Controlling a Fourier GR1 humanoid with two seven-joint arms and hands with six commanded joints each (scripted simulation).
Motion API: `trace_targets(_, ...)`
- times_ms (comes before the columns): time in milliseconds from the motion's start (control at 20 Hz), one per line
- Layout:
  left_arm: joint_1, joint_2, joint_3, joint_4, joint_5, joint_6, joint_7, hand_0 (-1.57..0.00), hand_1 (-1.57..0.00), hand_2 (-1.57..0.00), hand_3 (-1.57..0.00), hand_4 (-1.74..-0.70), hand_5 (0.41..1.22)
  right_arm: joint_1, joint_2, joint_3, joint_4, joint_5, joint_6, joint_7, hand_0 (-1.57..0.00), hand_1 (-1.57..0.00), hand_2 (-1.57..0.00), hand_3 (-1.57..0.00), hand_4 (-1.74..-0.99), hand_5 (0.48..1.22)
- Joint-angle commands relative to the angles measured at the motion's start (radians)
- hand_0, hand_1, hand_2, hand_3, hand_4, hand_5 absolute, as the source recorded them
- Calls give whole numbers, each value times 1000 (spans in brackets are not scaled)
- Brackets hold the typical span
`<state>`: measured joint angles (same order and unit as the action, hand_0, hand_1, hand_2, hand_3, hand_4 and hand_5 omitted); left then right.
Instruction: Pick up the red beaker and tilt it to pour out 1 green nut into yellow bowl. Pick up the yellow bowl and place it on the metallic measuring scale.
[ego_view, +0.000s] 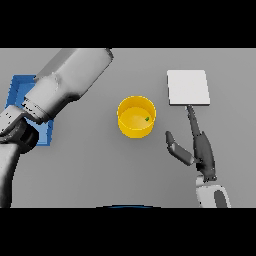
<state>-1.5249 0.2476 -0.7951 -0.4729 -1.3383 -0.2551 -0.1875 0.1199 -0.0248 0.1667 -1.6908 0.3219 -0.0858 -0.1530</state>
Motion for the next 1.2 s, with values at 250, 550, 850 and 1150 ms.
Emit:
trace_targets(250, -35, 112, 337, 132, 248, 4, 162, -1571, -1571, -1571, -1444, -1737, 1221, -33, 2, -6, 15, -19, 7, 0, 1, 1, 1, 1, -1004, 668)
trace_targets(550, 126, 273, 601, 155, 480, 151, 311, -1571, -1571, -1571, -1417, -1740, 1221, -39, 11, -11, 32, -44, 15, -10, 1, 1, 1, 1, -1023, 654)
trace_targets(850, 376, 322, 789, 24, 697, 263, 445, -1571, -1571, -1571, -1459, -1741, 1221, -32, -2, 0, 19, -9, 3, 1, 1, 1, 1, 1, -1048, 652)
trace_targets(1150, 640, 295, 872, -267, 837, 312, 584, -1571, -1571, -1571, -1480, -1741, 1221, -39, -15, 10, 12, 20, 0, 23, 1, 1, 1, 1, -1041, 650)
